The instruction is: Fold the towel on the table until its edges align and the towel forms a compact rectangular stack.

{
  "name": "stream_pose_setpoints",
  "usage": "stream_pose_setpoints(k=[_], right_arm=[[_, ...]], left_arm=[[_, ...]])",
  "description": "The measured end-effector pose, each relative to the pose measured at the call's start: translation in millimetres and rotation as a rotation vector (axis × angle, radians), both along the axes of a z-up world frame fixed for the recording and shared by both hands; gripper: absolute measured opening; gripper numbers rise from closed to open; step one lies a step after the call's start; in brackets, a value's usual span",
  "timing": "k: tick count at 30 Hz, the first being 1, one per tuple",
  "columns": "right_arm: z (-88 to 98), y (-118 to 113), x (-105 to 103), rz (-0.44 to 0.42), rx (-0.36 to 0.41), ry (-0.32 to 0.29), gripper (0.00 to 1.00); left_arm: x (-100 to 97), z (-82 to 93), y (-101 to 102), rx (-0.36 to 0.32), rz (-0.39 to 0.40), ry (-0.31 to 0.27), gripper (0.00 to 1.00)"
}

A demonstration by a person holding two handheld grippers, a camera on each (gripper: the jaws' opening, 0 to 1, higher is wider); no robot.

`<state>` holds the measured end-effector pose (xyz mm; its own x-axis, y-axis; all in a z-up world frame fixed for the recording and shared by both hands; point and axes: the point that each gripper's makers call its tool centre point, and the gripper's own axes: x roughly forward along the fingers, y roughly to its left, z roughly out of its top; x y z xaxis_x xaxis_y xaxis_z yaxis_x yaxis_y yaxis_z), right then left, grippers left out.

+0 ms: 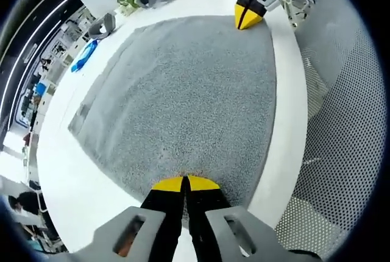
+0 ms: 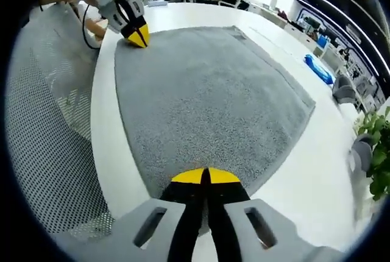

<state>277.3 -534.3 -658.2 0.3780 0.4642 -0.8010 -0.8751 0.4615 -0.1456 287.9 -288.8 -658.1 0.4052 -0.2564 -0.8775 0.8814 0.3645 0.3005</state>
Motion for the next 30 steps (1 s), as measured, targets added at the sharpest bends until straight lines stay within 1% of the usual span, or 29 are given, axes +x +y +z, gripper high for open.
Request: stream_pose_setpoints(k=[1, 4, 5, 6, 7, 8, 9, 11, 13, 14, 15, 17, 19, 20, 22, 23, 24, 26, 27, 30], right_arm=[[0.3, -1.9, -4.7, -0.007, 0.007, 0.028, 0.00], [0.7, -6.0, -16.6, 0.020, -0.011, 0.043, 0.00], [0.0, -6.5, -21.2, 0.020, -0.006, 0.043, 0.00], [-0.1, -5.3, -25.0, -0.003, 0.014, 0.063, 0.00], [0.6, -3.7, -28.7, -0.009, 0.031, 0.070, 0.00], [0.5, -3.8, -29.6, -0.008, 0.029, 0.066, 0.00], [0.3, -3.4, -31.0, -0.010, 0.029, 0.061, 0.00], [0.5, -2.9, -33.2, -0.005, 0.031, 0.060, 0.00], [1.2, -4.3, -35.0, -0.020, 0.048, 0.081, 0.01], [1.2, -4.1, -37.8, -0.045, 0.070, 0.107, 0.03], [2.1, -4.0, -38.7, -0.059, 0.088, 0.119, 0.04], [1.4, -7.6, -40.5, -0.052, 0.085, 0.111, 0.05], [1.7, -8.0, -43.8, -0.042, 0.086, 0.110, 0.05], [2.2, -8.3, -44.6, -0.040, 0.084, 0.113, 0.06], [2.6, -10.6, -49.1, -0.023, 0.060, 0.120, 0.09], [2.1, -14.7, -50.0, -0.011, 0.031, 0.105, 0.09], [1.7, -15.9, -51.1, -0.007, 0.022, 0.100, 0.09], [-0.2, -20.5, -51.9, -0.004, -0.009, 0.075, 0.09], [-0.7, -21.9, -51.4, -0.001, -0.017, 0.064, 0.08], [-0.2, -22.7, -50.9, -0.013, -0.012, 0.057, 0.08]], left_arm=[[-0.4, 0.2, 0.5, -0.012, -0.003, -0.004, 0.01], [-0.5, 0.6, 1.5, -0.048, -0.012, -0.008, 0.01], [-0.7, 0.8, 1.5, -0.070, -0.021, 0.005, 0.01], [-0.7, 0.6, 0.2, -0.105, -0.010, 0.020, 0.01], [-0.6, 0.5, 1.1, -0.145, 0.051, 0.055, 0.01], [-0.1, 0.7, 2.3, -0.189, 0.128, 0.111, 0.01], [1.6, 0.2, 3.4, -0.200, 0.152, 0.142, 0.01], [3.6, 0.3, 4.3, -0.203, 0.140, 0.137, 0.01], [0.6, -0.2, 3.9, -0.205, 0.133, 0.127, 0.01], [-2.2, 0.7, 2.9, -0.203, 0.102, 0.111, 0.02], [-4.8, 1.6, 3.2, -0.193, 0.070, 0.106, 0.03], [-11.3, 4.2, 7.3, -0.184, 0.073, 0.117, 0.07], [-22.0, 7.5, 8.9, -0.205, 0.063, 0.143, 0.09], [-29.9, 8.7, 9.0, -0.228, 0.062, 0.161, 0.11], [-40.2, 8.8, 10.9, -0.236, 0.051, 0.177, 0.13], [-46.9, 7.6, 13.8, -0.224, 0.035, 0.176, 0.13], [-52.4, 6.2, 17.8, -0.202, 0.017, 0.175, 0.14], [-57.3, 5.1, 22.6, -0.168, -0.011, 0.176, 0.15], [-57.5, 5.5, 24.8, -0.157, -0.008, 0.175, 0.16], [-55.8, 8.2, 28.3, -0.148, -0.010, 0.166, 0.16]])
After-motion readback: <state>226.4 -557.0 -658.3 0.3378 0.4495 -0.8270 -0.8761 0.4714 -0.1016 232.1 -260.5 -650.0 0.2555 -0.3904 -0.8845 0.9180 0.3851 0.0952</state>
